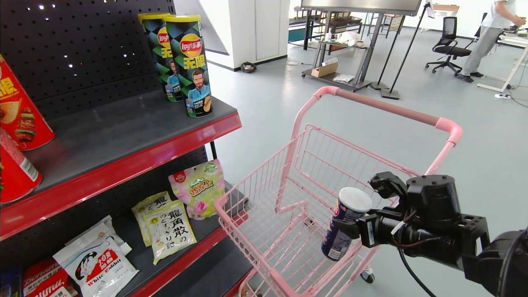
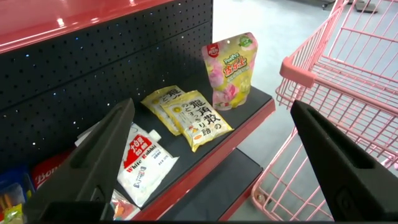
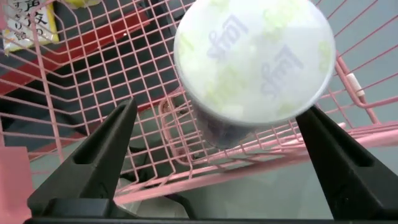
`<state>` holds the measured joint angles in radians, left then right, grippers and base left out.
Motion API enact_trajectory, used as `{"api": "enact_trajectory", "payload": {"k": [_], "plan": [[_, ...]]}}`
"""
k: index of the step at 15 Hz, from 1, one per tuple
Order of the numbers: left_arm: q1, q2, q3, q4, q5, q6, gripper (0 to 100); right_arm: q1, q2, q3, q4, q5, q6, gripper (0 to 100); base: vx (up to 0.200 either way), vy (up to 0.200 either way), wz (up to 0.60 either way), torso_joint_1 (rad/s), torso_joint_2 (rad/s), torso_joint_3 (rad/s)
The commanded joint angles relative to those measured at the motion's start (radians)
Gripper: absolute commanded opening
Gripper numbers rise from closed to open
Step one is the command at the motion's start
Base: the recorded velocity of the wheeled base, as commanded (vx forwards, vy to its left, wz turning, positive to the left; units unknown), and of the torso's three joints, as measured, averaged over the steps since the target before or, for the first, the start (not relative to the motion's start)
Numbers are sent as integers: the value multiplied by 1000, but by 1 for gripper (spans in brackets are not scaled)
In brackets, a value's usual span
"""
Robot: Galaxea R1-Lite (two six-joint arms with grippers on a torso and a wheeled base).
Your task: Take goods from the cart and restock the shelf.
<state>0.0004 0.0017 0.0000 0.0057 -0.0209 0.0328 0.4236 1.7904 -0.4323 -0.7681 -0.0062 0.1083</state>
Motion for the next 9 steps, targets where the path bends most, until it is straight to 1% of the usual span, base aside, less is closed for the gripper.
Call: {"api": "enact_trajectory", "payload": {"k": [1, 9], "plan": [[0, 0, 0, 0, -1, -1, 100, -6, 20, -13, 0, 0, -1, 100, 0, 0, 0, 0, 0, 0], [1, 0, 0, 0, 1, 1, 100, -8, 63, -63, -5, 14, -7, 100, 0, 0, 0, 0, 0, 0]]}}
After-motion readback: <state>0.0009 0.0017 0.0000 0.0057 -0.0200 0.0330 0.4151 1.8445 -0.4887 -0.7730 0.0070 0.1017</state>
